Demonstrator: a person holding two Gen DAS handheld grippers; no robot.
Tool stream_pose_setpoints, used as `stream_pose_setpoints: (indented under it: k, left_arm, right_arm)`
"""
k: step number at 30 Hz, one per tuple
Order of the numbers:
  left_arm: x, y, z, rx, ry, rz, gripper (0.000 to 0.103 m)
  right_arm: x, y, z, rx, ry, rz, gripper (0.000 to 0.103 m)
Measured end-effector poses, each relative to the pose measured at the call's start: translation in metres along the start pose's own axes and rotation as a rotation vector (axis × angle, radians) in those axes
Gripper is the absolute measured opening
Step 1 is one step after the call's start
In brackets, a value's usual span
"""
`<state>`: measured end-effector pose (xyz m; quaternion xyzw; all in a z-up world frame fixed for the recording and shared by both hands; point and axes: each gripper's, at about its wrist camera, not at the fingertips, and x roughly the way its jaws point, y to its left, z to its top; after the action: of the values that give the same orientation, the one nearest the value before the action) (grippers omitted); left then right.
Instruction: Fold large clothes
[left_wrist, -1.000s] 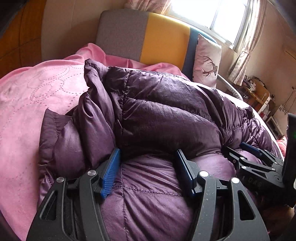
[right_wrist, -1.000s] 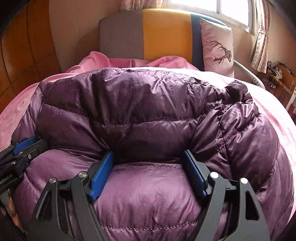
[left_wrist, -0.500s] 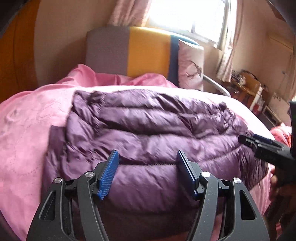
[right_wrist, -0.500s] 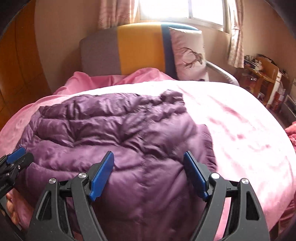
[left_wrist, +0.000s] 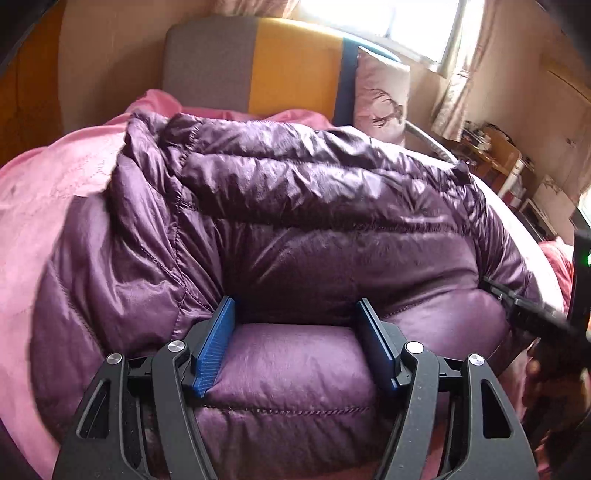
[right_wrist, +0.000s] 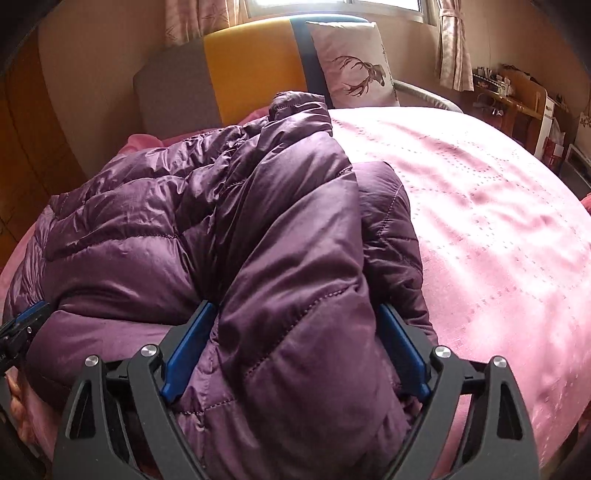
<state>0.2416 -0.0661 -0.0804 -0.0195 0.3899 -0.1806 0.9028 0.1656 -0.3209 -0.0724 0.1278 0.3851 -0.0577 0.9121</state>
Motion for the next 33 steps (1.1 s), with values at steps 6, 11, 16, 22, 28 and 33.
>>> stream_pose_setpoints:
  k: [6, 11, 16, 22, 28, 33]
  left_arm:
    - [-0.024, -0.026, 0.036, 0.028, -0.109, -0.023, 0.066]
    - [-0.001, -0.037, 0.067, 0.013, -0.082, 0.025, 0.066]
    - [0.032, -0.042, 0.083, -0.014, -0.022, 0.08, 0.066]
    - [0.074, -0.047, 0.085, 0.007, 0.058, 0.121, 0.066]
    - [0.094, -0.039, 0.063, 0.009, 0.029, 0.122, 0.067]
    - [0.091, -0.039, 0.067, -0.002, 0.052, 0.108, 0.067]
  right_arm:
    - [-0.021, -0.011, 0.016, 0.069, 0.01, 0.041, 0.096]
    - [-0.033, -0.036, 0.018, 0.149, 0.015, 0.072, 0.099]
    - [-0.028, -0.051, 0.015, 0.185, 0.041, 0.114, 0.101]
    - [-0.016, -0.06, 0.013, 0.208, 0.051, 0.148, 0.101]
    - [-0.013, -0.063, 0.009, 0.186, 0.058, 0.179, 0.101]
    - [-0.012, -0.065, 0.011, 0.185, 0.072, 0.196, 0.101]
